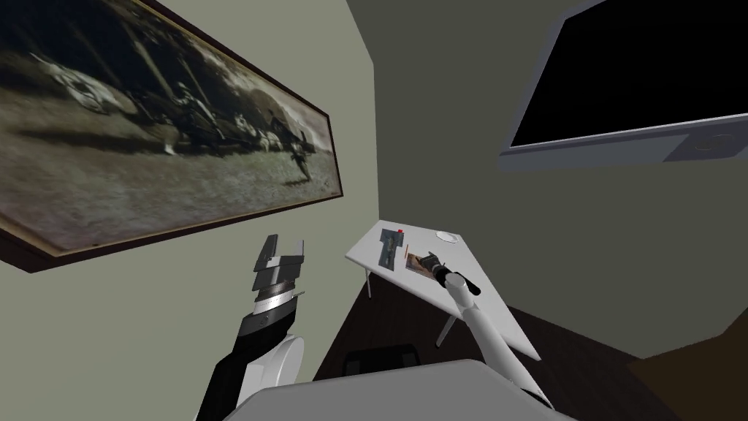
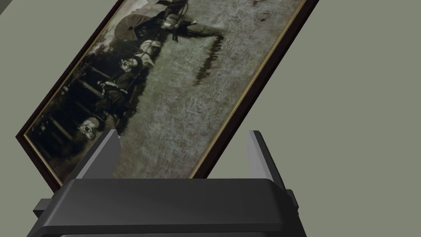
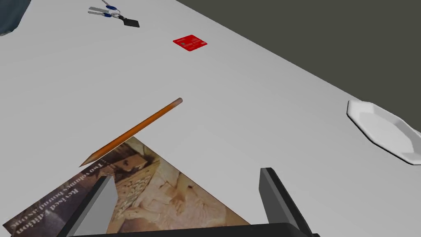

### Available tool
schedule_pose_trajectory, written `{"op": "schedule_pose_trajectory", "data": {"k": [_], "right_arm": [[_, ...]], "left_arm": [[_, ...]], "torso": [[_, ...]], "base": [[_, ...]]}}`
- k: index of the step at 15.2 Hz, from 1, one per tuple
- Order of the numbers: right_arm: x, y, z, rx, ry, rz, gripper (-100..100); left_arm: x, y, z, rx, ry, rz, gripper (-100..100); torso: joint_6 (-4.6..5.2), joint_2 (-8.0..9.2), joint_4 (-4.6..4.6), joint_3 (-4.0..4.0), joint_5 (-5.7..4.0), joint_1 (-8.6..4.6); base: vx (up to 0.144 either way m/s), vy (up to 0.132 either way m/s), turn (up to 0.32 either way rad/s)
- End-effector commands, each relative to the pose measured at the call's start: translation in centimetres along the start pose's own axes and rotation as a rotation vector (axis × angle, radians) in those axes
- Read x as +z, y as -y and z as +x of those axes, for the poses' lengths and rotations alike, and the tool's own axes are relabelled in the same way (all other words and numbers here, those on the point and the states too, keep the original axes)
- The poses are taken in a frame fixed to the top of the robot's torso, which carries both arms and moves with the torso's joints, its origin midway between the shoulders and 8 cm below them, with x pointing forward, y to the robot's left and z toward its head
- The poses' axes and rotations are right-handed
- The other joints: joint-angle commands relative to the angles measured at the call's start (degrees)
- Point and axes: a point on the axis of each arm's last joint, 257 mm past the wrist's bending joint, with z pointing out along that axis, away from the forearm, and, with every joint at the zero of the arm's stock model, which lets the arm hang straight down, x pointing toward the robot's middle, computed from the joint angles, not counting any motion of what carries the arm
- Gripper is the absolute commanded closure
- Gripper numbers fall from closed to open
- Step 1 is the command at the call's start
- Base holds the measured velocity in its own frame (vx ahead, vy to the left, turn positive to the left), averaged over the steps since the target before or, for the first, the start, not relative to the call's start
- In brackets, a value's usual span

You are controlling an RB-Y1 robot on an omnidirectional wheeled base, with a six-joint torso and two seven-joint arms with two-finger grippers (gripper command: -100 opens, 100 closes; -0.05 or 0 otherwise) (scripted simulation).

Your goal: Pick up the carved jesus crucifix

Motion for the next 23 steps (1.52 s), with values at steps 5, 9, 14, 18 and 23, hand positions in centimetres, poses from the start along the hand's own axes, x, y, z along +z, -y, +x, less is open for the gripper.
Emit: {"op": "schedule_pose_trajectory", "data": {"k": [5, 9, 14, 18, 23], "right_arm": [[1.3, 3.4, 0.1, 0.198, -0.011, 0.112, -100], [1.9, 5.5, 0.7, 0.322, -0.028, 0.179, -100], [2.4, 7.5, 1.6, 0.437, -0.049, 0.238, -100], [2.7, 9.2, 2.6, 0.536, -0.071, 0.289, -100], [2.9, 11.3, 3.9, 0.651, -0.097, 0.346, -100]], "left_arm": [[0.0, 0.0, 0.0, 0.0, 0.0, 0.0, 0], [0.0, 0.0, 0.0, 0.0, 0.0, 0.0, 0], [0.0, 0.0, 0.0, 0.0, 0.0, 0.0, 0], [0.0, 0.0, 0.0, 0.0, 0.0, 0.0, 0], [0.0, 0.0, 0.0, 0.0, 0.0, 0.0, 0]], "torso": [[0.01, 0.03, 0.01, 0.02, 0.0, 0.01], [0.0, -0.02, 0.0, -0.01, 0.01, 0.03], [0.01, -0.08, -0.02, -0.04, 0.02, 0.11], [0.03, -0.12, -0.03, -0.07, 0.01, 0.06], [0.04, -0.19, -0.04, -0.11, 0.02, 0.1]], "base": [[-0.047, -0.056, 0.187], [-0.036, -0.051, 0.184], [-0.023, -0.03, 0.112], [-0.013, -0.042, 0.134], [-0.001, -0.028, 0.108]]}}
